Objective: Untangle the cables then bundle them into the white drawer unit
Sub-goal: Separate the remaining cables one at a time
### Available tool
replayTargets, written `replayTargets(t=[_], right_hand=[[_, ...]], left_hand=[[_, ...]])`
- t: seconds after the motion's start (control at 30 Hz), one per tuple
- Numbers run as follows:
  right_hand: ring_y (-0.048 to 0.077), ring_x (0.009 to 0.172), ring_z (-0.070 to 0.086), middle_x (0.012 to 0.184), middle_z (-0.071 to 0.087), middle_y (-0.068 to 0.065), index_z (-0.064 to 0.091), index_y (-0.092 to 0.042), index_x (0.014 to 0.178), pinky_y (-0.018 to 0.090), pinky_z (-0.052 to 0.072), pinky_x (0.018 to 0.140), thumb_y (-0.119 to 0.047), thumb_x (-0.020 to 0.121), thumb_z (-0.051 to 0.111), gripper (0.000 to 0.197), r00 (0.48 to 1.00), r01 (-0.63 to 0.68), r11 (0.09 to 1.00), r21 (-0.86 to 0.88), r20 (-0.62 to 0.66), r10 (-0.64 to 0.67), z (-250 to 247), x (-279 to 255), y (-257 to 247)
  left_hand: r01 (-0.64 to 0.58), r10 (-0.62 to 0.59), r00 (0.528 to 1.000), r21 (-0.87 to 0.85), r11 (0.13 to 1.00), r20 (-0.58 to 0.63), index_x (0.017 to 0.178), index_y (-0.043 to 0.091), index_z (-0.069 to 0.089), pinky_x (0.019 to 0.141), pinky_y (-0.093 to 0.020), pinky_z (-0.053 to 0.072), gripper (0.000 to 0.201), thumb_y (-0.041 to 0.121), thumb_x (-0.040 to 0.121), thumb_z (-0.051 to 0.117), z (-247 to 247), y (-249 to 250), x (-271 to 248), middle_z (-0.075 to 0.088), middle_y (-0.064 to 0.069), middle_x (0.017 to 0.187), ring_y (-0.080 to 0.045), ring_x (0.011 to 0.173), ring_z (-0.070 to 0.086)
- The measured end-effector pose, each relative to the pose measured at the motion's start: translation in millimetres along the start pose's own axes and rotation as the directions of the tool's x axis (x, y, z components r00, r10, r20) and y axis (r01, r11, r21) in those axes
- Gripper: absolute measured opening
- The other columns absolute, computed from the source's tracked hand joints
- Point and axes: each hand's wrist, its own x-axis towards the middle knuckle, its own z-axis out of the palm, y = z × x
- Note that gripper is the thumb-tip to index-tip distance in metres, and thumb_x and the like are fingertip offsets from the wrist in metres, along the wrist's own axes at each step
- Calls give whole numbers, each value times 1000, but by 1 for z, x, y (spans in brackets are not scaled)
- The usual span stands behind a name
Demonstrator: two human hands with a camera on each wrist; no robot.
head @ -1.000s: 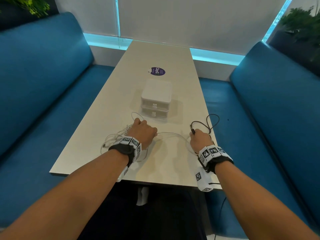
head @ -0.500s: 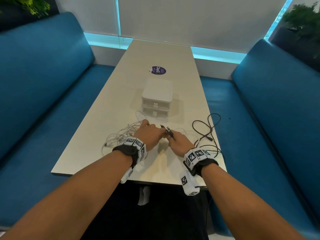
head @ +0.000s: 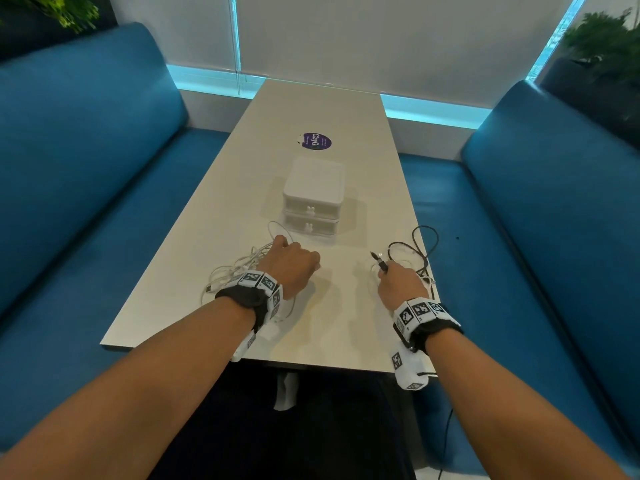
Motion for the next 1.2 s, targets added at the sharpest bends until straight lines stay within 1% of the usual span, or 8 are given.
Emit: replayTargets(t=[0.13,0.37,0.57,0.67,0.77,0.93,1.07,1.2], right_hand=[[33,100,62,111,63,13,56,-10,115,37,46,78,-35,99,38,34,999,-45,999,-27,-14,45,-7,4,-4],[39,108,58,122,58,20,52,-3,122,45,50,86,-11,97,38,30,959,-248,964,98,-114,258,-27,7,18],[38,87,60,101,61,20,47,-7,116,42,47,70,-23,104,34,23,977,30,949,315,-210,39,-14,2,-18],[31,77,58,92,61,13,50,-13,112,37,46,67,-24,105,35,19,984,178,939,296,-74,-163,-5,-3,-32],[29,80,62,97,64,13,55,-20,106,36,50,72,-21,103,37,18,954,259,937,236,90,-287,8,-8,-35],[25,87,64,100,64,6,59,-25,102,39,54,83,-23,100,37,22,954,200,953,227,175,-242,19,-16,-35],[26,94,61,106,63,7,60,-21,101,38,51,87,-24,101,37,23,952,182,957,226,202,-229,19,-17,-38],[28,98,60,107,64,8,60,-16,103,33,43,80,-24,103,35,26,958,162,952,261,188,-215,18,-17,-43]], left_hand=[[-6,3,999,-77,997,-36,98,22,55,94,-41,31,15,17,100,41,-5,2,4,67,3,90,-21,86,53],[25,-23,998,-37,999,54,88,25,50,85,-37,29,16,15,96,40,-5,-24,-5,58,5,85,-19,80,49],[-4,-3,992,54,999,127,90,23,60,94,-42,34,16,22,91,45,-13,-17,-10,58,4,89,-22,91,55],[-36,26,985,56,998,171,104,28,61,98,-42,33,19,20,90,51,-14,-14,-12,56,3,104,-23,102,52],[-42,17,987,153,987,162,95,23,68,95,-44,32,19,27,91,50,-13,-10,-17,56,1,98,-25,101,52],[-7,-25,981,166,986,191,103,16,67,107,-49,25,48,58,86,50,-4,-4,-22,58,-5,114,-27,115,47],[19,-42,982,123,992,184,110,13,61,107,-48,25,30,35,91,53,-3,4,-18,55,-8,119,-29,115,44],[52,-59,989,53,997,133,107,9,64,107,-46,26,29,32,98,49,-6,9,-12,53,-7,120,-29,114,43]])
